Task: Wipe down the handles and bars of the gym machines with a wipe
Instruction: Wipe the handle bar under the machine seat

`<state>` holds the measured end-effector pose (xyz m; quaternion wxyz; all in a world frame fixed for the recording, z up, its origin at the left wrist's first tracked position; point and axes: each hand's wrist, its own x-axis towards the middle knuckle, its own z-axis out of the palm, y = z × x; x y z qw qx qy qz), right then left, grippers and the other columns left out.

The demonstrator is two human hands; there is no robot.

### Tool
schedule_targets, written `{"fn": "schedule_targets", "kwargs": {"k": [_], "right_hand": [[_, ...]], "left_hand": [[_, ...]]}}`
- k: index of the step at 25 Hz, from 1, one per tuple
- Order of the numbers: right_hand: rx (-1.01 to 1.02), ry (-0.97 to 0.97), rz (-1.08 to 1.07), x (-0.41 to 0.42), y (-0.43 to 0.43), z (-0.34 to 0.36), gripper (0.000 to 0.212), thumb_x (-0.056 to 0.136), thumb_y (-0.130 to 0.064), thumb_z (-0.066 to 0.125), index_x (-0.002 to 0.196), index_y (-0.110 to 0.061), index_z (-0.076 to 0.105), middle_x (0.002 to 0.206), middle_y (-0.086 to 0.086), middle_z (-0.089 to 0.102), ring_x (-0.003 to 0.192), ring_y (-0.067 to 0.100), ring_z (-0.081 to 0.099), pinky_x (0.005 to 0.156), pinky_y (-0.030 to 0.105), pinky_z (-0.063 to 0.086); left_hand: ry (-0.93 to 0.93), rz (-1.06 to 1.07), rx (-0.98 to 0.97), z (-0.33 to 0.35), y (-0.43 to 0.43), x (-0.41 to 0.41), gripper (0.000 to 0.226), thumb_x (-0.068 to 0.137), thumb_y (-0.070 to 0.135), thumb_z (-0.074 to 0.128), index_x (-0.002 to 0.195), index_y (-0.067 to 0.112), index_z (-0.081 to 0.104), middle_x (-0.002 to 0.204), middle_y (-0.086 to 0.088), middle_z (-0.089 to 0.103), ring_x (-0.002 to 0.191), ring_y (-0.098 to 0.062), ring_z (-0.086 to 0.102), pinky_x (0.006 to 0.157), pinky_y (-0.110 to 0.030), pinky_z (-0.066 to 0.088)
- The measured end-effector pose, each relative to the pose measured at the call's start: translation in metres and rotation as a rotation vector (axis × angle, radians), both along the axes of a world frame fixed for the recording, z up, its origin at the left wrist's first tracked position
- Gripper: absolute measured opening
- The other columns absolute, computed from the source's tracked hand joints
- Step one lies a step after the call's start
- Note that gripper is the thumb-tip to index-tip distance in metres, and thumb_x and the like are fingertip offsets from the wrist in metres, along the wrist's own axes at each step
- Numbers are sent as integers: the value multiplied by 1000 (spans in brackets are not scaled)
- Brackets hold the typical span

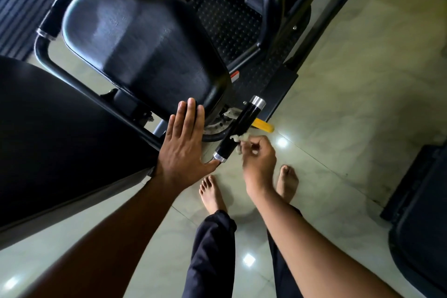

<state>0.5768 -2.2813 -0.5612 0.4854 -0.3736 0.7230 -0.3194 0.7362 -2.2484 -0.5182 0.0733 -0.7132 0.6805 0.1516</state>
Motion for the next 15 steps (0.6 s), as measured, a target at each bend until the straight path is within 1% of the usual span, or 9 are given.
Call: {"fn": "schedule_targets", "kwargs": {"k": [1,3,5,7,9,11,13,14,15], "right_hand": [[3,-16,-24,-3,-7,-2,11,91,-5,65,87,-14,61,83,4,67,68,0,60,65,14,45],[-27,-65,-107,-1,-16,0,11,92,-4,63,89,-13,59,88,5,66,73,5,59,65,10,44],[-16,-55,-91,7,-5,2,9,93,-4,62,91,-12,58,92,7,67,79,11,61,68,10,45],[43,-105,-41,10,11,-3,10,93,-4,63,91,-12,57,88,4,66,77,7,61,69,14,46],[36,-144,-62,7,16,-9,9,93,-4,62,92,-11,56,83,2,64,70,0,59,68,16,46],[17,-178,-45,10,28,-2,7,94,-4,62,94,-7,55,87,3,63,72,-4,58,69,16,47],[-20,-121,116,17,52,14,8,90,4,63,93,-1,57,90,4,60,75,-10,58,66,5,43],[-100,-17,239,17,61,20,13,87,8,63,94,-2,60,94,5,60,82,-7,59,68,3,42],[-220,107,392,13,65,21,19,83,9,63,95,-5,63,99,6,60,90,1,59,75,6,43]], "left_hand": [[3,2,1,0,0,0,121,74,82,44,154,7,-8,161,-14,-16,148,-29,-16,122,-49,9],[0,1,13,-1,0,0,122,74,82,45,154,8,-9,161,-14,-17,148,-29,-17,122,-49,8],[0,-4,21,0,0,0,122,74,81,45,154,7,-10,161,-14,-18,148,-29,-18,122,-49,8],[-1,-6,20,0,-1,0,123,74,81,47,154,7,-10,161,-14,-18,148,-29,-18,122,-48,8],[-3,-11,25,-2,0,0,125,73,81,49,154,7,-11,160,-14,-19,148,-30,-18,122,-48,8],[-11,-13,30,-1,0,1,126,72,82,49,153,7,-11,160,-15,-19,148,-30,-18,122,-48,7],[-13,-13,44,0,-1,1,127,69,84,43,153,6,-12,160,-15,-21,147,-30,-19,122,-47,4],[-13,-11,47,0,0,1,128,68,85,42,153,6,-12,160,-15,-21,147,-30,-20,122,-47,4],[-12,-9,44,0,0,2,127,69,85,42,153,6,-11,160,-14,-21,147,-30,-19,122,-47,4]]}}
